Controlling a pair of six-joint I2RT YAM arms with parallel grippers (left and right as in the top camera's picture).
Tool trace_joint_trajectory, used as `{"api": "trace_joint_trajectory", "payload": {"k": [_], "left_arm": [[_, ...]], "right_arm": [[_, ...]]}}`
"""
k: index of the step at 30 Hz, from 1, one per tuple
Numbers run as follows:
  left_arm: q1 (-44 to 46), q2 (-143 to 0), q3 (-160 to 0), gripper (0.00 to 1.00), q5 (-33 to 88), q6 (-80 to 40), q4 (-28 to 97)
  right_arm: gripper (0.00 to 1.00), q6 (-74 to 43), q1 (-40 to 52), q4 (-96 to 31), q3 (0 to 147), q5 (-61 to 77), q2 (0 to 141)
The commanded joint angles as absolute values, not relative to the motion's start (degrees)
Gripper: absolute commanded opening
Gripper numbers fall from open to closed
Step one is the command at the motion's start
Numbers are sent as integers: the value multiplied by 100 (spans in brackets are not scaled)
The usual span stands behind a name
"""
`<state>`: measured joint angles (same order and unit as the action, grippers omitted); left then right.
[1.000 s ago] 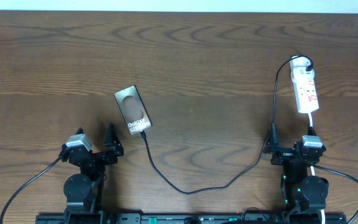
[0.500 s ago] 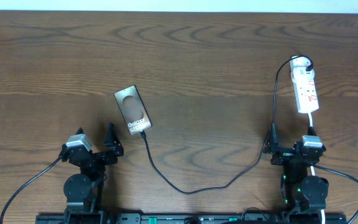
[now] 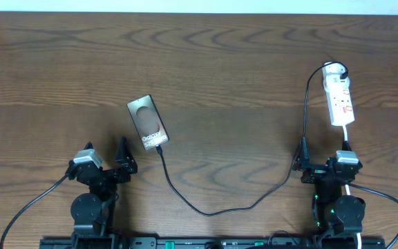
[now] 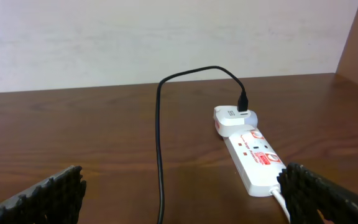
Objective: Plug charger to phone and switch on socket
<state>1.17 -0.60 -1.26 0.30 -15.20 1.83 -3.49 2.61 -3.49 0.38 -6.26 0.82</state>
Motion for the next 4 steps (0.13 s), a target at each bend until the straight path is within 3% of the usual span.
{"api": "trace_joint_trajectory", "payload": {"k": [1,4], "left_arm": [[89,-23,-25,92,-49,-1509,421],[89,-23,-25,92,-49,-1509,421]], "right_arm": [[99,-423,305,-360,32,-733,27],[99,-423,305,-360,32,-733,27]]}}
